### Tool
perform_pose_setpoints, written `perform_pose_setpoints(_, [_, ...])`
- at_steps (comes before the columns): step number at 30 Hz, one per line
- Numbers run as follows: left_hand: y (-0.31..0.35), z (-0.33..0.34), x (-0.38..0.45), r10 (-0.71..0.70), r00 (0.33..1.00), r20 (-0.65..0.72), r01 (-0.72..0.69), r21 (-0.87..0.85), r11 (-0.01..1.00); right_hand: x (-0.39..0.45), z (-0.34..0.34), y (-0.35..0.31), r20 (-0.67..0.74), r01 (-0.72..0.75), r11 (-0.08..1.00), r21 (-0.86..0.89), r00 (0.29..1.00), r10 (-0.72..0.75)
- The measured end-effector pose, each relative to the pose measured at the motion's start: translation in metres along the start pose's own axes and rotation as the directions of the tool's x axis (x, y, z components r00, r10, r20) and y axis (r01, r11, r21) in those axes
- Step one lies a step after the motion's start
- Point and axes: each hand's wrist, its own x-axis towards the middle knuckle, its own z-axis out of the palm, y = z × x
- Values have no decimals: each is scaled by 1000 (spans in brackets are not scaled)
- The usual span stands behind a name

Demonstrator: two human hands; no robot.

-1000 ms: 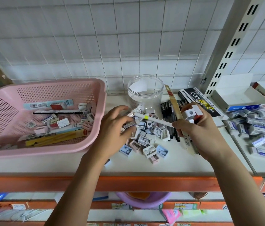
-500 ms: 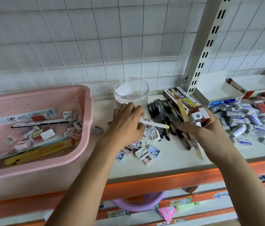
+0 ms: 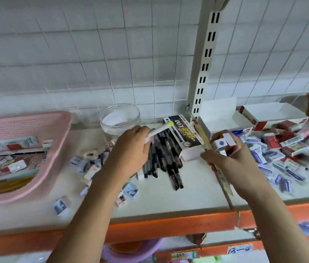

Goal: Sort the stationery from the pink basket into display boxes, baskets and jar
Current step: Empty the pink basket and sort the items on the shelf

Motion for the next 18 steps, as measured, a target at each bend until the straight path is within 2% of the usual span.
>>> perform_pose_setpoints(4, [72,28,0,-155,987,-48,147,-142,979,3,-79,12,29,10,1000,11,1000,-10])
perform_pose_setpoints(6, [117,51,5,-161,987,-3,155,-256,954,5,-122,19,19,-10,1000,2,1000,10])
perform_pose_setpoints(8, [157,75,15,-153,988,29,155,-292,944,6,-159,26,20,-14,1000,-7,1000,15])
perform_pose_setpoints(13, [208,103,40,-212,968,137,242,-265,933,10,-213,35,45,-11,1000,8,999,10])
perform_pose_setpoints(15, [212,108,47,-255,960,118,278,-260,925,10,-224,39,58,-24,1000,8,998,23])
perform_pose_setpoints(18, [215,114,54,-254,966,37,256,-216,942,11,-231,39,62,-46,999,6,997,46])
